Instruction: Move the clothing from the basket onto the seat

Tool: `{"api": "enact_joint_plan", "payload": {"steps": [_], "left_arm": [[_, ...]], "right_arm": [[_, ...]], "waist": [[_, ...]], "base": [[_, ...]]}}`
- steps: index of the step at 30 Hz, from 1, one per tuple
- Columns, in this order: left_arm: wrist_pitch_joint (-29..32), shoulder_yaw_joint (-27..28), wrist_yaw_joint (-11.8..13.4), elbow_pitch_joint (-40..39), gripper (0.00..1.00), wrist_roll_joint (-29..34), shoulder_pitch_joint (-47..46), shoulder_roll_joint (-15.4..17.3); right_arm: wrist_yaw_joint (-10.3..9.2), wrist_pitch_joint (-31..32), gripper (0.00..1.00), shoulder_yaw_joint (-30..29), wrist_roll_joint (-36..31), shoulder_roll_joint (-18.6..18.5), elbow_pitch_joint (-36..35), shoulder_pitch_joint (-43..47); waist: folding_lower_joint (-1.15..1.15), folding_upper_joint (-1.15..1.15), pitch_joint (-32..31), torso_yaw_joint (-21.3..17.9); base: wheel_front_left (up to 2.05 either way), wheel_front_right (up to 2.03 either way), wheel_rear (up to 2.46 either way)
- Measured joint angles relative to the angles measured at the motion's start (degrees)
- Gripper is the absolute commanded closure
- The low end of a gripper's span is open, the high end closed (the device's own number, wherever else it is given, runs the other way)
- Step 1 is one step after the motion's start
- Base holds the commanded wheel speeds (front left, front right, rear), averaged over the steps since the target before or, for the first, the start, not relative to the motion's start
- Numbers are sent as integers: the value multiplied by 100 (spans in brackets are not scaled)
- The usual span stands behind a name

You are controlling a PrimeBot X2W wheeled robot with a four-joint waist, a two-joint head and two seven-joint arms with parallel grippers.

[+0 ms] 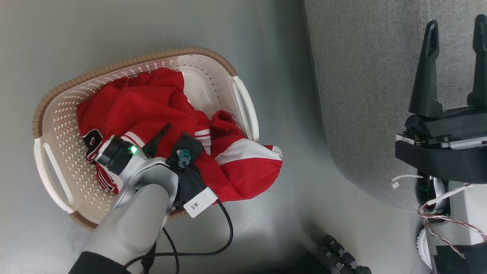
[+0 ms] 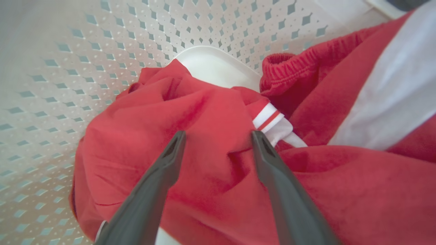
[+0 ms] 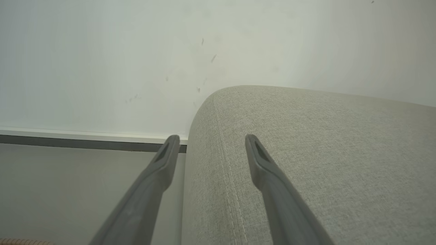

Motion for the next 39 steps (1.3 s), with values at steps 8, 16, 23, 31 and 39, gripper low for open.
{"api": "enact_joint_plan", "payload": {"steps": [8, 16, 23, 31, 39], "left_arm": [[-129, 16, 111, 314, 100, 48, -113, -11], [-537, 87, 102, 388, 100, -125, -125, -58], [-1195, 219, -34, 148, 100, -501, -125, -94], [-1383, 276, -257, -385, 100, -955, -97, -125], [-1391, 102, -359, -1174, 100, -1477, -14, -137]], "right_arm": [[0, 0, 0, 25, -8, 34, 88, -26], [27, 0, 0, 35, -166, 23, 347, -103], [105, 0, 0, 75, -216, -5, 658, -171], [159, 0, 0, 78, -216, -33, 1066, -96], [174, 1, 0, 51, -186, 2, 1477, 227]], "waist": [[0, 0, 16, -78], [0, -1, -152, -5], [0, -1, -474, 165], [-1, -1, -1015, 447], [-1, -1, -1645, 775]], "base": [[0, 0, 0], [0, 0, 0], [0, 0, 0], [0, 0, 0], [0, 0, 0]]}}
